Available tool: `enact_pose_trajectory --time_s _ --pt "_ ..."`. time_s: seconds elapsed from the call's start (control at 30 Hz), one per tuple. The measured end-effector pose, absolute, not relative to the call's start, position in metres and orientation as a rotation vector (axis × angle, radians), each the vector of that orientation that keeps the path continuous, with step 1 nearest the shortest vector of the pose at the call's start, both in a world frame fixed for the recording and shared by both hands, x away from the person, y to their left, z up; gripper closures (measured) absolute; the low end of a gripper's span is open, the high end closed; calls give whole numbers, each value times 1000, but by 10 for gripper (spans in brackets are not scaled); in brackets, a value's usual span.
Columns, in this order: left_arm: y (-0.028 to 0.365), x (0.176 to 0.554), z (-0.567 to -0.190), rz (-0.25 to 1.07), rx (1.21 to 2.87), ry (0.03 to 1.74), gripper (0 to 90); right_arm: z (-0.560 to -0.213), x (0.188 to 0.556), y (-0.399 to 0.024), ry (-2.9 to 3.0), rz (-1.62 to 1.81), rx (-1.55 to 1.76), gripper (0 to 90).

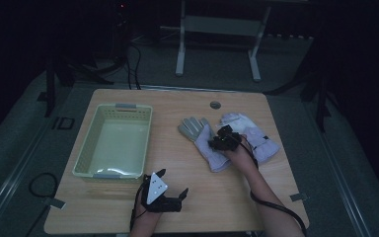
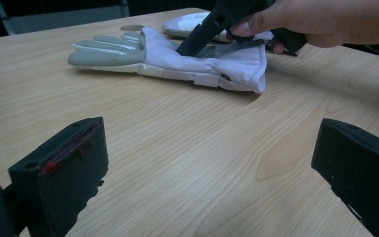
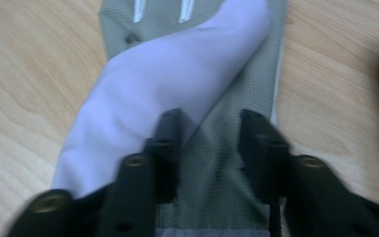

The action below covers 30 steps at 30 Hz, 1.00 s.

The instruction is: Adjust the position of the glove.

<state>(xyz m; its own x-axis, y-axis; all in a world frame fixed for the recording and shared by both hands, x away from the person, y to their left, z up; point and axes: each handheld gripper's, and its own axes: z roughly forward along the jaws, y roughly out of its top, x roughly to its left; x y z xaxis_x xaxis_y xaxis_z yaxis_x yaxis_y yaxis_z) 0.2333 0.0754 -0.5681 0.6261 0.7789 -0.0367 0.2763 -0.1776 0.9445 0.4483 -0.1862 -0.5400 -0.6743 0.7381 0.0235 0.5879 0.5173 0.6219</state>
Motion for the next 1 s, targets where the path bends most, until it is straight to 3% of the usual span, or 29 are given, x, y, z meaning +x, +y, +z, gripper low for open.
enact_pose_trajectory --time_s 0.2,0.27,0.73,1.0 --pt "75 234 -568 566 1746 866 11 -538 442 -177 2479 836 1143 864" --pt "75 234 -568 567 1748 864 48 -536 440 -177 2457 882 1186 874" --pt "75 233 -568 576 1743 868 47 -485 404 -172 2129 1199 1421 879" --pt "75 233 -568 582 1741 870 35 -481 374 -178 1889 1306 1566 878"
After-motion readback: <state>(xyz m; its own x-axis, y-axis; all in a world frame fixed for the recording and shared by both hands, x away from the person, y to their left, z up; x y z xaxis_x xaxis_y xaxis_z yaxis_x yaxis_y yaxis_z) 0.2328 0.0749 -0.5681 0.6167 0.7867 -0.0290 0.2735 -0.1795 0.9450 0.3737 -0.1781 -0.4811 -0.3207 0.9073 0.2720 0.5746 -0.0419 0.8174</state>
